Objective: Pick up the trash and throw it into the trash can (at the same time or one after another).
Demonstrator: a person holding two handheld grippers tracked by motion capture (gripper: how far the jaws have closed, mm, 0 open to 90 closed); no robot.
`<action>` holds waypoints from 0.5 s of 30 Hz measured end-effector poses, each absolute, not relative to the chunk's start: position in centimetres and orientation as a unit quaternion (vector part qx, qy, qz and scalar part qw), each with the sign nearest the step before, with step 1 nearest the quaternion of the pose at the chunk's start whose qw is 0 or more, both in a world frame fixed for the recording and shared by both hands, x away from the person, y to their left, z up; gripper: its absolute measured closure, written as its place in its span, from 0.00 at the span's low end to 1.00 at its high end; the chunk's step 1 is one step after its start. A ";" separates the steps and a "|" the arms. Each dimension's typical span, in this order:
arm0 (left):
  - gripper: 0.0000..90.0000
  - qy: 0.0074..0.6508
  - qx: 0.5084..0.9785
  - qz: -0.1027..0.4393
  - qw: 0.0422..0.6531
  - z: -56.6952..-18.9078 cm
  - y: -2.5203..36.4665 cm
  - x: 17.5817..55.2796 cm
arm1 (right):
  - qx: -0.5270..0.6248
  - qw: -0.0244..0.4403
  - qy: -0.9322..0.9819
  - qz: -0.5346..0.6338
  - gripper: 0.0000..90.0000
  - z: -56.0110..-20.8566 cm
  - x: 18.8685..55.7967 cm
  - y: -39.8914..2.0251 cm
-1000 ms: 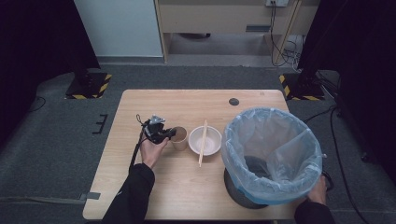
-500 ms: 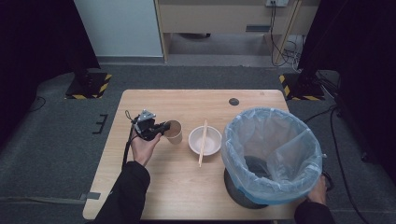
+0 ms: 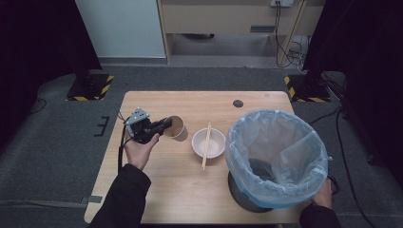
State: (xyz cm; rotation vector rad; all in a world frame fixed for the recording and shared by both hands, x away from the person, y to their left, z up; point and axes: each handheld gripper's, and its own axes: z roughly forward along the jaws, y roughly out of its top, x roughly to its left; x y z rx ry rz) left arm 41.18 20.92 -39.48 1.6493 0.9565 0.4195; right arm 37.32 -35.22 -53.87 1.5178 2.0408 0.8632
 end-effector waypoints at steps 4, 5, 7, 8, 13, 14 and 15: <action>0.91 0.384 0.691 0.189 0.582 -37.8 20.6 40.2 | 0.551 0.226 0.740 0.313 0.04 -53.9 37.3 -35.2; 0.91 0.380 0.690 0.191 0.585 -37.4 20.5 40.0 | 0.551 0.226 0.740 0.313 0.04 -53.9 37.3 -35.2; 0.91 0.372 0.690 0.197 0.589 -37.0 20.4 39.8 | 0.551 0.226 0.740 0.313 0.04 -53.9 37.3 -35.2; 0.91 0.371 0.687 0.198 0.593 -36.8 20.3 39.6 | 0.551 0.226 0.740 0.313 0.04 -53.9 37.3 -35.2; 0.91 0.363 0.681 0.196 0.605 -36.1 20.2 39.2 | 0.550 0.226 0.740 0.313 0.04 -53.9 37.3 -35.2; 0.91 0.361 0.677 0.194 0.612 -35.9 20.2 39.0 | 0.550 0.226 0.740 0.313 0.04 -53.9 37.3 -35.2; 0.91 0.359 0.676 0.195 0.614 -35.7 20.2 38.9 | 0.551 0.226 0.740 0.313 0.04 -53.9 37.3 -35.2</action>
